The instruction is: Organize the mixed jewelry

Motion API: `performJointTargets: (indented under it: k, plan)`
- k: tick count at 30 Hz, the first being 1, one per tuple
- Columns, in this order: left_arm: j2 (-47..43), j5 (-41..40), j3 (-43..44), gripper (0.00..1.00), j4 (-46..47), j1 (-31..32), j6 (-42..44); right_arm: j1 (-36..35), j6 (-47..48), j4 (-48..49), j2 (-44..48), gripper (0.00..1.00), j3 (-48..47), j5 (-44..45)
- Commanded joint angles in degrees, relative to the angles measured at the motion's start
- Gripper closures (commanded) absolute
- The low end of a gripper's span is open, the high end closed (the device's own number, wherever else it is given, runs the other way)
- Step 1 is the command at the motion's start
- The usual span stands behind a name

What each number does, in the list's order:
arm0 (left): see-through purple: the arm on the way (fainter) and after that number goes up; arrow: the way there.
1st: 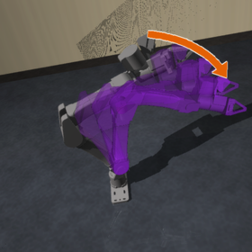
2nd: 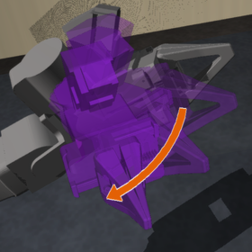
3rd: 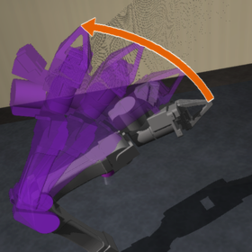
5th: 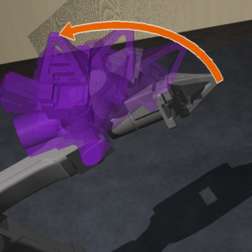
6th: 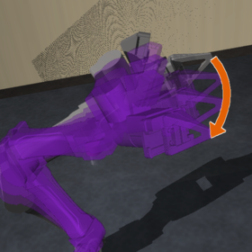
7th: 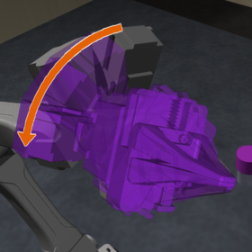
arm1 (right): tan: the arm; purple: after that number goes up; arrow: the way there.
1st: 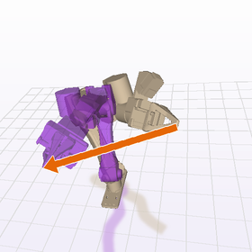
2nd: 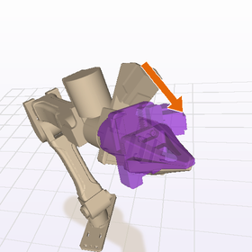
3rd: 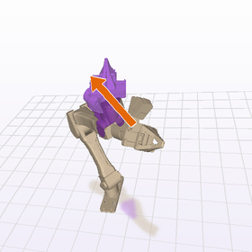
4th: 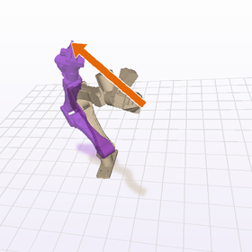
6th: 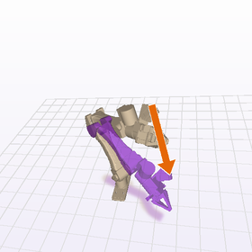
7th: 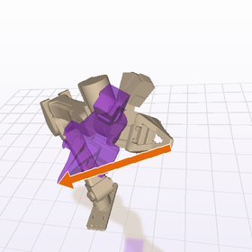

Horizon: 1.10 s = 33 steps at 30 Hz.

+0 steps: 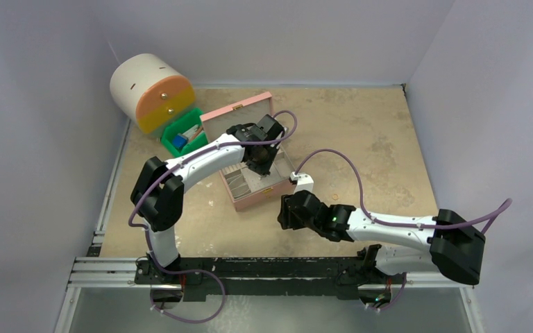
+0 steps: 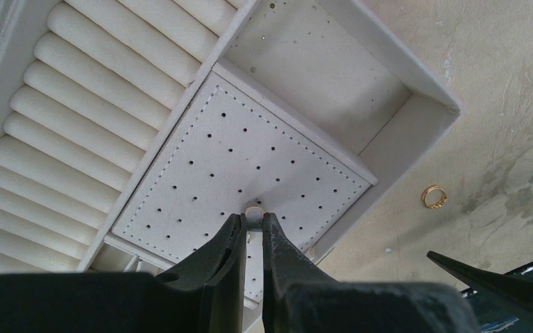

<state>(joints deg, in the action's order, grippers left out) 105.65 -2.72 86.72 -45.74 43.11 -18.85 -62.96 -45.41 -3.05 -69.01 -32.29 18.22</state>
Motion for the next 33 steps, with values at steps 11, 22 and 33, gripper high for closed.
performJointTargets:
  k: [11,22,33]
  plan:
    - [-0.6,-0.2,-0.5,1.00,2.6,-0.6,0.6,-0.1,0.0,1.2,-1.3,0.51,-1.3,-0.5]
    - [0.7,-1.4,-0.6,1.00,1.3,-0.5,0.7,-0.1,0.2,0.9,-1.7,0.51,-1.6,-0.6]
    - [-1.7,0.1,-1.4,1.00,1.7,-0.5,0.7,-0.1,-0.1,1.1,-1.7,0.51,-1.3,-0.4]
